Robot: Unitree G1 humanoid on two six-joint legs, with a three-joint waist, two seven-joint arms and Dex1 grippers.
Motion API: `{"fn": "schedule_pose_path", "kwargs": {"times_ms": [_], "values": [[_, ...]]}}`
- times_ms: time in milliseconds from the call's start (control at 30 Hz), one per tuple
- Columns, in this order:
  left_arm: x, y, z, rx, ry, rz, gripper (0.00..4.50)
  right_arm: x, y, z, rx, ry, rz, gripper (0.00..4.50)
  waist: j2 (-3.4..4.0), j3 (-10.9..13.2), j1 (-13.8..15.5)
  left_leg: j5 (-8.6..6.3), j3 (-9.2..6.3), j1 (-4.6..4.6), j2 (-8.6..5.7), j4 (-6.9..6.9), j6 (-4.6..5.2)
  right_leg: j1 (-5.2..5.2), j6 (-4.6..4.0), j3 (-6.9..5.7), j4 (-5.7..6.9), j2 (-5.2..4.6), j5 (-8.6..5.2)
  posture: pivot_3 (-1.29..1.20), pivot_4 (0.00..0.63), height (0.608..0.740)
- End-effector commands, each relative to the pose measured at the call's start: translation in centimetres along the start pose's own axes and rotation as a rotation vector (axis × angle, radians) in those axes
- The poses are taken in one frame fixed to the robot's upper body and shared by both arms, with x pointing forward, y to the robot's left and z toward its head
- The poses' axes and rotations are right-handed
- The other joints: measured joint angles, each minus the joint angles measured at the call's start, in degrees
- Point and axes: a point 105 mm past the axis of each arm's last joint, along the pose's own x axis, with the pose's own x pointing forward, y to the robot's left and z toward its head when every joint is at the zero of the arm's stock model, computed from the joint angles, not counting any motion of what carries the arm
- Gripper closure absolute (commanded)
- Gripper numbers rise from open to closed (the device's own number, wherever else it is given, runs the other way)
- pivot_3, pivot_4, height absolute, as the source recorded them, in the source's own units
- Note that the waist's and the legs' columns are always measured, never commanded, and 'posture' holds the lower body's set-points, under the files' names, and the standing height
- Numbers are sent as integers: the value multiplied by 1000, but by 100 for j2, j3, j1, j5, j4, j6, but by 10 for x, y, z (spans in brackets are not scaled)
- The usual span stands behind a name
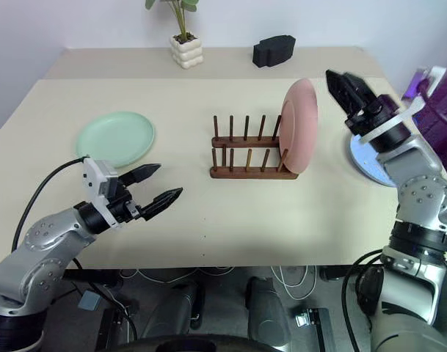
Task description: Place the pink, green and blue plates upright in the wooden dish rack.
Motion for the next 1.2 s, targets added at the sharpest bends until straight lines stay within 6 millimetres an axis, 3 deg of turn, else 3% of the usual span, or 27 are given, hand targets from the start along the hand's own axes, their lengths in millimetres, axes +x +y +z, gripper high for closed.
{"fn": "schedule_pose_path", "kwargs": {"times_ms": [33, 100, 167, 267, 333, 400, 467, 567, 767, 933, 1067, 1167, 1200], "values": [[-4, 14, 16, 29, -64, 67, 0, 16, 28, 32, -203, -26, 113, 105, 2, 1, -5, 0, 0, 0, 1, -1, 0, -1, 0, 0, 0, 1, 0, 0, 150, 735], [-10, 50, 21, 7, -85, 255, 0, 32, 64, 26, -374, 64, 267, 105, 11, 2, -6, 0, 0, 0, 5, -1, 0, -2, 0, 0, 0, 4, 0, 0, 150, 735], [-16, 77, 26, 6, -99, 399, 0, 41, 85, 15, -479, 134, 367, 105, 10, 2, -23, 0, -1, 3, 7, -1, 0, -3, -1, -1, 3, 10, 2, 0, 150, 735], [-23, 106, 32, 37, -82, 564, 0, 48, 98, -5, -577, 215, 444, 105, 7, 0, -13, 0, -3, 4, 8, -1, 0, -3, -4, -2, 2, 22, 6, 0, 150, 735], [-33, 139, 38, -33, -79, 752, 0, 49, 105, -32, -659, 296, 505, 105, 2, 1, 15, 0, -3, 3, 6, 0, 0, -2, -2, -2, 1, 21, 7, 0, 150, 735], [-40, 157, 38, -107, -72, 862, 0, 49, 110, -46, -695, 326, 546, 105, -3, 4, 19, 0, -10, -2, 4, 6, -1, -2, 12, -5, 1, 21, 16, 0, 150, 735], [-54, 188, 36, -215, -70, 1007, 0, 49, 119, -63, -685, 340, 596, 105, -3, 4, 17, 0, -10, -4, 1, 6, -1, -2, 15, -5, 0, 17, 17, 0, 150, 735], [-63, 212, 29, -287, -14, 1130, 0, 51, 126, -73, -662, 335, 626, 105, -5, 3, 1, 0, -13, -4, -6, 5, -1, -3, 17, -8, 4, 16, 18, 0, 150, 735], [-62, 231, 9, -424, 80, 1193, 0, 48, 132, -81, -635, 332, 648, 105, -7, 2, 2, 0, -14, -3, -9, 3, -3, -7, 18, -7, 9, 14, 19, 0, 150, 735], [-52, 234, -10, -469, 175, 1177, 0, 40, 138, -90, -615, 355, 668, 105, -10, 1, 7, 1, -16, -4, -12, 3, -5, -7, 17, -8, 9, 11, 19, 0, 150, 735], [-46, 234, -18, -558, 155, 1165, 0, 29, 140, -99, -609, 398, 703, 105, -11, 1, 4, 1, -17, -3, -13, 1, -6, -7, 18, -9, 9, 10, 19, 0, 150, 735], [-40, 232, -24, -600, 153, 1149, 902, 28, 140, -102, -608, 403, 702, 0, -11, 1, 5, 1, -16, -3, -13, 2, -7, -8, 18, -9, 11, 8, 20, 0, 150, 735], [-39, 231, -24, -603, 147, 1146, 1407, 27, 140, -102, -609, 404, 703, 0, -11, 1, 5, 1, -16, -3, -13, 2, -7, -8, 18, -8, 11, 9, 20, 0, 150, 735]]}}
